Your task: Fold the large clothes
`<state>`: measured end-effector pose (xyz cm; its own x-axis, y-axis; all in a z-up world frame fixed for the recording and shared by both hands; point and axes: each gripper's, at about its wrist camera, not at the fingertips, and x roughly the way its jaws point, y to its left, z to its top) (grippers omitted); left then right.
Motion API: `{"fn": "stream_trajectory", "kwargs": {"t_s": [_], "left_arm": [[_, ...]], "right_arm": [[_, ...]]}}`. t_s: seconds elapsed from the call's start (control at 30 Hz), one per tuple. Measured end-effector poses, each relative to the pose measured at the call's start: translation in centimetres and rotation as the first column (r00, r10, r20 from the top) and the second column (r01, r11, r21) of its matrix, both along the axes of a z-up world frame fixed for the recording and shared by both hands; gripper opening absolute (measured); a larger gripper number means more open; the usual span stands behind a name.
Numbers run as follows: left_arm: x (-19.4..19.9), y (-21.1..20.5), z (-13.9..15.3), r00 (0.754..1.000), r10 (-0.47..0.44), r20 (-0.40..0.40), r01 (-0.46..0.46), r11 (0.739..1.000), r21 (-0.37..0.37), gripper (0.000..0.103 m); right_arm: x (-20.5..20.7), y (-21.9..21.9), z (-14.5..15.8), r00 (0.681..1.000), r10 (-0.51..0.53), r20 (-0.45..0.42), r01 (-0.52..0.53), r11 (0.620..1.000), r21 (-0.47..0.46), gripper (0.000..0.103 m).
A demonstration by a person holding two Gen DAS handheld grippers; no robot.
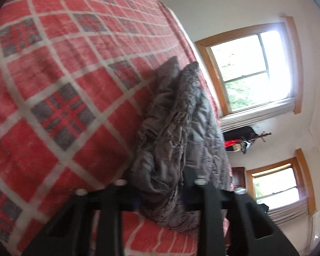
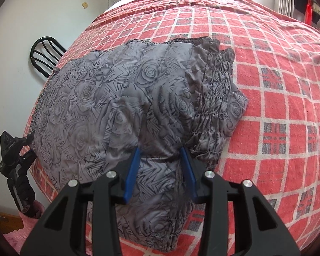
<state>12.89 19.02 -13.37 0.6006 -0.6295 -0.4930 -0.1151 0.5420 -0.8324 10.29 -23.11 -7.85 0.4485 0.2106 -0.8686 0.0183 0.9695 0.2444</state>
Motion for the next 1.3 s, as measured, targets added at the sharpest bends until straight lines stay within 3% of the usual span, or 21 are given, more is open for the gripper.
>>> {"fn": "stream_trajectory", "kwargs": {"t_s": [0.17,0.4,0.53,0.6,0.73,0.83,1.0,1.13,1.3], "left_arm": [[-1.0,-0.1,1.5,0.999,-0.006,0.053,0.006,1.000,0.017,0.016],[0.5,-0.1,-1.7,0.999,-0.033,-0.012,0.033,0.999,0.038,0.016],[0.7,0.0,-1.4,0.999,-0.032,-0.024,0.033,0.999,0.023,0.015],[0.5,0.0,-0.3,0.999,-0.033,0.013,0.032,0.998,0.049,0.014],[-1.1,-0.7,4.7,0.980,-0.070,0.185,0.048,0.991,0.125,0.014],[-1.6,-2.4,8.7,0.951,-0.126,0.283,0.069,0.977,0.202,0.014],[-2.7,-7.1,14.4,0.876,-0.255,0.410,0.121,0.938,0.324,0.014],[-4.1,-12.7,17.5,0.791,-0.395,0.467,0.185,0.882,0.433,0.014],[-5.0,-19.8,17.1,0.693,-0.585,0.420,0.341,0.781,0.523,0.014]], "right_arm": [[-0.4,-0.2,0.0,1.000,-0.017,-0.016,0.017,1.000,-0.007,0.039],[0.2,-1.0,-2.6,0.999,-0.044,-0.026,0.045,0.997,0.067,0.037],[0.3,-1.2,-3.0,0.998,-0.054,-0.023,0.056,0.994,0.097,0.037],[0.2,-1.6,-2.8,0.997,-0.069,-0.030,0.072,0.990,0.123,0.037],[-0.7,-2.5,-1.6,0.995,-0.093,-0.021,0.095,0.986,0.137,0.037],[-2.2,-2.6,-0.2,0.995,-0.097,-0.008,0.097,0.989,0.115,0.037],[-4.3,-2.7,0.0,0.996,-0.090,-0.027,0.092,0.992,0.092,0.038],[-4.8,-2.9,-0.7,0.995,-0.098,-0.034,0.101,0.988,0.118,0.036],[-5.5,-3.6,-0.4,0.995,-0.096,-0.024,0.098,0.985,0.140,0.036]]}}
